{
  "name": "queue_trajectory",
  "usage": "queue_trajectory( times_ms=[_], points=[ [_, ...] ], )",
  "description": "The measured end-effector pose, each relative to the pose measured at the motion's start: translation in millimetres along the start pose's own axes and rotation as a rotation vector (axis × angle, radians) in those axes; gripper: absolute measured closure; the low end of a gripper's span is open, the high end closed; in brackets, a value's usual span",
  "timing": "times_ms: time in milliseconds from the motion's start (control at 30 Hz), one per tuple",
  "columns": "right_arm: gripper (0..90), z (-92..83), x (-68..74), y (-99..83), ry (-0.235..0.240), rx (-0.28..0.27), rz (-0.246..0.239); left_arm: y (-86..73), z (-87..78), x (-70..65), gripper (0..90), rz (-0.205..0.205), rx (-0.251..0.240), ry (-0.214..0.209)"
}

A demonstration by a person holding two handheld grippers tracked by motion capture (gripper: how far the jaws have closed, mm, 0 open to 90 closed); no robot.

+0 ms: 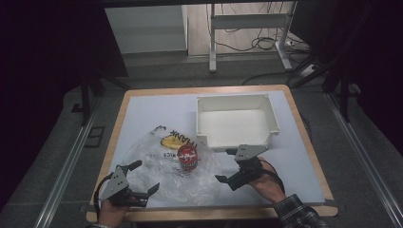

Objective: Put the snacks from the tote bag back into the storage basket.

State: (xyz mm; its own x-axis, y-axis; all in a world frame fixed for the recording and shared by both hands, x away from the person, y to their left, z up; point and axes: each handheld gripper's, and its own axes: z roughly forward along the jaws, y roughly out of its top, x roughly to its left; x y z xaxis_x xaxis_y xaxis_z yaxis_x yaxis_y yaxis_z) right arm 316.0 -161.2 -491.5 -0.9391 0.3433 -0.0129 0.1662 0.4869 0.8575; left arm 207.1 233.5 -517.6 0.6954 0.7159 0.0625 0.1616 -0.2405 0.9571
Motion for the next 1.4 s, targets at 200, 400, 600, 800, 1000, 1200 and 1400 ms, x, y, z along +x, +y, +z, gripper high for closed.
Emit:
queue_trajectory(
  times_ms=[200,400,600,800,1000,1200,1400],
  points=[
    [0.1,3.8,-0.7,3.7,0.006,-0.009,-0.008,0.0,0.5,-0.5,2.9,0.000,0.002,-0.002],
    [0.2,6.4,-2.6,6.2,0.011,-0.001,0.006,0.0,1.7,-1.4,2.9,0.012,0.013,-0.009],
    [0.2,9.7,-4.4,9.6,0.011,-0.001,0.008,0.0,3.1,-2.7,2.9,0.021,0.021,-0.014],
    [0.3,12.7,-7.6,11.7,0.002,-0.001,0.011,0.0,4.9,-4.7,2.9,0.030,0.028,-0.020],
    [0.4,15.4,-9.4,13.0,-0.001,0.006,0.019,0.0,5.5,-5.2,2.9,0.032,0.029,-0.023],
    [0.5,21.0,-10.7,15.0,-0.007,0.041,0.025,0.1,5.3,-5.6,2.9,0.032,0.025,-0.025],
    [0.5,23.1,-13.2,16.7,-0.006,0.049,0.039,0.2,5.0,-5.5,2.9,0.037,0.027,-0.024]
  ],
)
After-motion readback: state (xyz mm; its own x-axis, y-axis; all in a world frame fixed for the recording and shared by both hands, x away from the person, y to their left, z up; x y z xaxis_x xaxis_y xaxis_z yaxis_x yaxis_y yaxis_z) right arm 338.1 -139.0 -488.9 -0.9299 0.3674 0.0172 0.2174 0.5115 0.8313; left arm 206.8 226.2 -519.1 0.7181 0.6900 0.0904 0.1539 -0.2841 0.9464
